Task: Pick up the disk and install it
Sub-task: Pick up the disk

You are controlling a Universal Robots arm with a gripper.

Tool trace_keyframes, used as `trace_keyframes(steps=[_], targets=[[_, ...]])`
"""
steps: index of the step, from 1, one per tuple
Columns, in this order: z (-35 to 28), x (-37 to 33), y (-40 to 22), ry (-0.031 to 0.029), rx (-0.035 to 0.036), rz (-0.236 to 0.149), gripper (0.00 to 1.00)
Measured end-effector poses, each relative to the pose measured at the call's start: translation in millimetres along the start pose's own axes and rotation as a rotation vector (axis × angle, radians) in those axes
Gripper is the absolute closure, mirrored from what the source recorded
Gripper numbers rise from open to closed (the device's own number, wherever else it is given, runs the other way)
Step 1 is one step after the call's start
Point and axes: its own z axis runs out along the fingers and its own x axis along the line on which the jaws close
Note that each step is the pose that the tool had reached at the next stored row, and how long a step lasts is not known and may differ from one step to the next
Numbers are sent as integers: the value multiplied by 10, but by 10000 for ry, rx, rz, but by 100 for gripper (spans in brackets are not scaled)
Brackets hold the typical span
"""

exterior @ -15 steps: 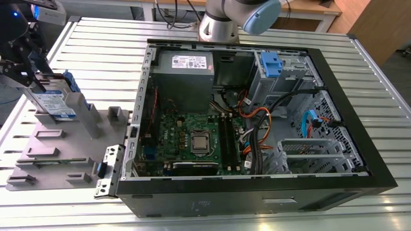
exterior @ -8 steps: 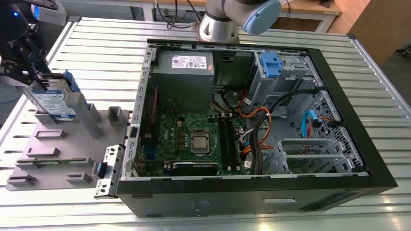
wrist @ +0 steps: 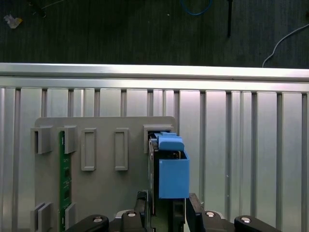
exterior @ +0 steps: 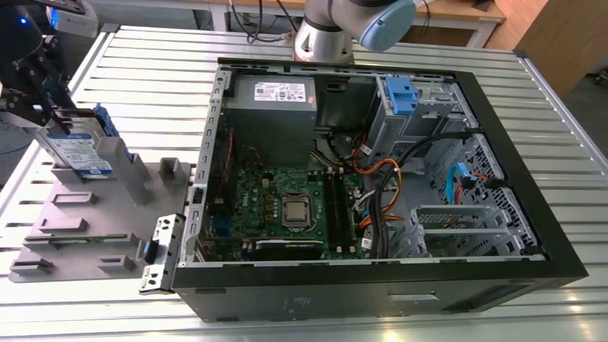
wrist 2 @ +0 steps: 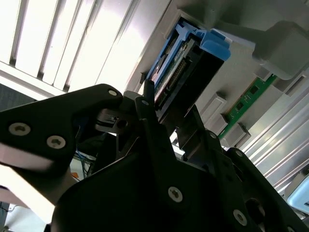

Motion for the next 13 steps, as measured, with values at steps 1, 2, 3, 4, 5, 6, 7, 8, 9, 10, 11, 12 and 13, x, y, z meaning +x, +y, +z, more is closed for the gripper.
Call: trace_keyframes(steps=[1,2,3,4,5,6,7,8,9,10,11,12,13], targets=[[0,0,0,0,0,0,55],[0,0,0,0,0,0,55],[0,0,0,0,0,0,55],[0,0,0,0,0,0,55],[0,0,0,0,0,0,55],[0,0,0,0,0,0,57],[0,0,-1,0,0,0,57],[0,0,-1,1,0,1,57],[0,0,-1,1,-1,0,63],[0,0,-1,1,-1,0,65],[0,0,-1,1,0,0,65],[0,0,-1,0,0,0,65],[0,0,-2,1,0,0,65]])
